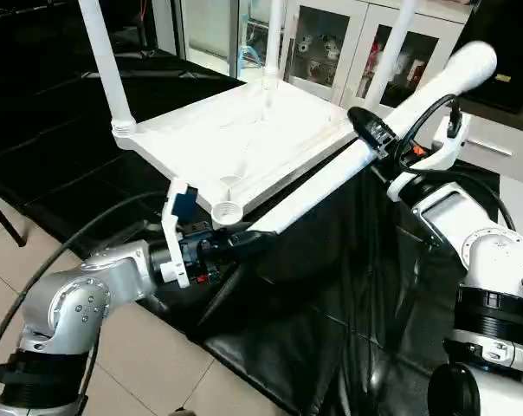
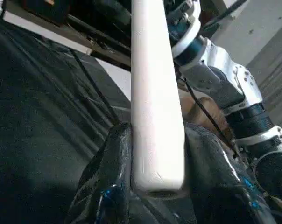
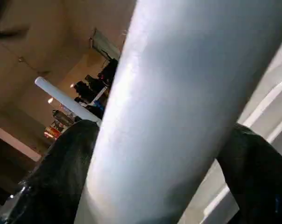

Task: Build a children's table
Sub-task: Pick table leg

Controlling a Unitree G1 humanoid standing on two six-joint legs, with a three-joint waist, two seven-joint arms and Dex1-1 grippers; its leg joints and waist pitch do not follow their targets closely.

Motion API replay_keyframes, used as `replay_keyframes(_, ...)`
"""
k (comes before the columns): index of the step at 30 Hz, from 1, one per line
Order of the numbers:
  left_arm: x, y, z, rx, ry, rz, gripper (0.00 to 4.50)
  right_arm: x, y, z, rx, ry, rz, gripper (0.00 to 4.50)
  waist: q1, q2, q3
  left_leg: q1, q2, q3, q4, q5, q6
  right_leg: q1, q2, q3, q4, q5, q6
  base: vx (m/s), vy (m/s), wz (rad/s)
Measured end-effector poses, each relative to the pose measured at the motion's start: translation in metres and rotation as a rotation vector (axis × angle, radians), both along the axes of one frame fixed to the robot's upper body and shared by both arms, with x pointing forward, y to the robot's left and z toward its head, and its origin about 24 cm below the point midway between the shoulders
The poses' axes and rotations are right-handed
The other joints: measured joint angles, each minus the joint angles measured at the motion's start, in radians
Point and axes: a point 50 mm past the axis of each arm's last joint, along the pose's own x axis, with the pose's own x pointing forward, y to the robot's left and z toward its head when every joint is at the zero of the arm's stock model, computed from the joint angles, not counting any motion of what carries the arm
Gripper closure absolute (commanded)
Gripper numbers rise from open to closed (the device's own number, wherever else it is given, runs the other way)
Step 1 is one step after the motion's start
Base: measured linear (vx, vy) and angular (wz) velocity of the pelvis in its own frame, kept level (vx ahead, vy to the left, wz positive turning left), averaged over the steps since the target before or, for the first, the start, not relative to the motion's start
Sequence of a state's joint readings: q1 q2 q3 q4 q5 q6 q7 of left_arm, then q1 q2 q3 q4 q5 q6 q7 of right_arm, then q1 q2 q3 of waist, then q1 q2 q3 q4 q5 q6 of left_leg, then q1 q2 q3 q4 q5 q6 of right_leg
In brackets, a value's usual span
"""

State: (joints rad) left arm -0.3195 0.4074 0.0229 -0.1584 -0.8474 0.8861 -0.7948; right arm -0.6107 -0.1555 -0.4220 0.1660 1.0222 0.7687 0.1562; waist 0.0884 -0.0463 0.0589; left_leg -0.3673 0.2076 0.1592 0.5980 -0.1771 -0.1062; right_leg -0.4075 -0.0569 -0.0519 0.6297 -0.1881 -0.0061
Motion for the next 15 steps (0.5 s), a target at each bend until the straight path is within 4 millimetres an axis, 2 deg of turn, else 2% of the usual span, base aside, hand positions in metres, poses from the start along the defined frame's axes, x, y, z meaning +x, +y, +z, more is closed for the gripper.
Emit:
replay_keyframes(7, 0.008, 0.005, 0.0, -0.029, -0.019, 0.065, 3.14, 0.001, 0.0, 0.0, 0.006, -0.005, -0.018, 1.26, -0.001, 0.0, 0.0, 0.0, 0.0, 0.0, 0.0, 0.0, 0.0, 0.0, 0.0, 0.0, 0.0, 0.0, 0.0, 0.0, 0.0, 0.0)
replay_keyframes(12, 0.016, 0.022, 0.004, -0.069, -0.05, 0.186, 3.14, 0.001, 0.002, -0.001, 0.018, 0.001, -0.024, 1.71, -0.004, 0.0, 0.0, 0.0, 0.0, 0.0, 0.0, 0.0, 0.0, 0.0, 0.0, 0.0, 0.0, 0.0, 0.0, 0.0, 0.0, 0.0)
replay_keyframes(14, 0.02, 0.029, 0.014, -0.13, -0.115, 0.257, 3.14, 0.0, 0.001, -0.007, 0.016, 0.025, -0.04, 1.92, -0.002, -0.001, 0.0, 0.0, 0.0, 0.0, 0.0, 0.0, 0.0, 0.0, 0.0, 0.0, 0.0, 0.0, -0.001, 0.0, 0.0, 0.0)
replay_keyframes(15, 0.023, 0.032, 0.022, -0.167, -0.15, 0.288, 2.58, 0.0, 0.002, -0.01, 0.023, 0.039, -0.044, 1.99, -0.002, -0.002, 0.0, 0.0, 0.0, 0.0, 0.0, 0.0, 0.0, 0.0, 0.0, 0.0, 0.0, 0.001, -0.001, 0.0, 0.0, 0.0)
